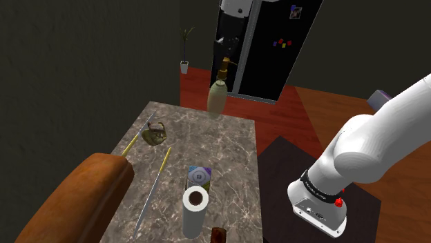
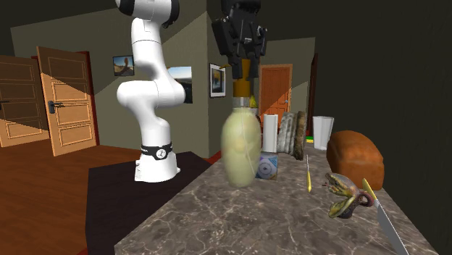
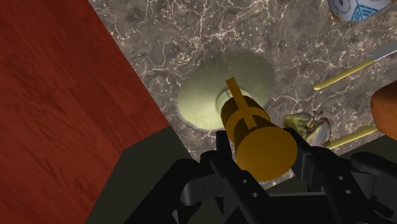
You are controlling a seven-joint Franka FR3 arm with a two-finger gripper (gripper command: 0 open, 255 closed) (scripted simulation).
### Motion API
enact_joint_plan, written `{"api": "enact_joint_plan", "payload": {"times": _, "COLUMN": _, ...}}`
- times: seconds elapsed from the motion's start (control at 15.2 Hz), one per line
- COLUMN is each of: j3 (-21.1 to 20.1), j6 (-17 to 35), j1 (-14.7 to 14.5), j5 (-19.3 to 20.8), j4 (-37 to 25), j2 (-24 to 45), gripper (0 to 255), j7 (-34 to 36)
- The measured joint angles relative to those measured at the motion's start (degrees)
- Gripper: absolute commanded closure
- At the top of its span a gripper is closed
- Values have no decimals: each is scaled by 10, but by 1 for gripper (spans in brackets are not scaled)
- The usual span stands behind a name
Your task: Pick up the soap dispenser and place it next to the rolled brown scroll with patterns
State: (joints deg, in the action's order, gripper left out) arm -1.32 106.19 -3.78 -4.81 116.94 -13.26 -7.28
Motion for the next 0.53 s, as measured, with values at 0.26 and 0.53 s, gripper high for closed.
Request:
{"api": "enact_joint_plan", "payload": {"times": 0.26, "j3": 0, "j6": -31, "j1": 0, "j5": 1, "j4": -34, "j2": 3, "gripper": 255, "j7": 3}}
{"api": "enact_joint_plan", "payload": {"times": 0.53, "j3": 0, "j6": -61, "j1": 0, "j5": 1, "j4": -66, "j2": 4, "gripper": 255, "j7": 5}}
